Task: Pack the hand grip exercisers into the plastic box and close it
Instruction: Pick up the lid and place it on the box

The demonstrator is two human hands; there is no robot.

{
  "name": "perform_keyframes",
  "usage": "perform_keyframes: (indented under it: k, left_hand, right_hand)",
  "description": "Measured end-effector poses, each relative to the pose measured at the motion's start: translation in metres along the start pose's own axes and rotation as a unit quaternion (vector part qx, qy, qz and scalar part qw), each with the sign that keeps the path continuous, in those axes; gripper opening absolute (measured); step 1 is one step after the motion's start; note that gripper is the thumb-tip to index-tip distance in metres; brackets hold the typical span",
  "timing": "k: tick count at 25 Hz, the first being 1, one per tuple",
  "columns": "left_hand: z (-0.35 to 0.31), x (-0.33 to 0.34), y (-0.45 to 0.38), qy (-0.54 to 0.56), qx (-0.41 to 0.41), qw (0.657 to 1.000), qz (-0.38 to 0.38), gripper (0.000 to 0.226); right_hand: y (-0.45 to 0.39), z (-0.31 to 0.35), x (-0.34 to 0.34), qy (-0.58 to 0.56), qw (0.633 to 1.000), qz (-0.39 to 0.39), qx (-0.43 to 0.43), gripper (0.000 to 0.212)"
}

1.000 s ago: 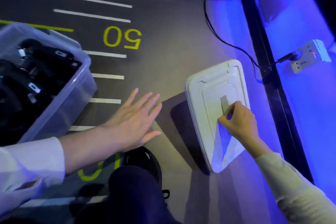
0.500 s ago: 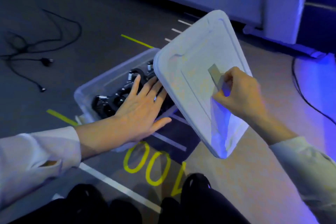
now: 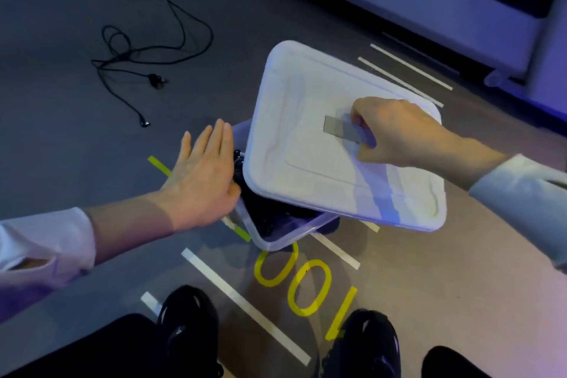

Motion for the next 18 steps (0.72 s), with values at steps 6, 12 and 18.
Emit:
perform_keyframes:
  k: [6,12,18]
  left_hand:
    - [0.018,0.011,0.015,0.073,0.04,0.997,0.003,0.075]
    - [0.016,0.042,0.015,0.036,0.044,0.992,0.111,0.101]
    - [0.012,0.053,0.02,0.093,0.039,0.987,0.123,0.101]
  right_hand:
    - [-0.037,0.025,0.024,0.141,0.973,0.093,-0.157,0.03]
    - [-0.064,0.042,0.043,0.165,0.962,0.1,-0.192,0.028]
    - [-0.071,0.039,0.056,0.13,0.969,0.076,-0.198,0.03]
Point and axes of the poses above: each hand's wrist, its own y-axis away from the middle knuckle, its own x-axis out of the palm, z = x × y, the point moved 2 cm from there along -y, towards the middle knuckle, and after that the axes turned 2 degrees about -x, right-handed, at the moved point
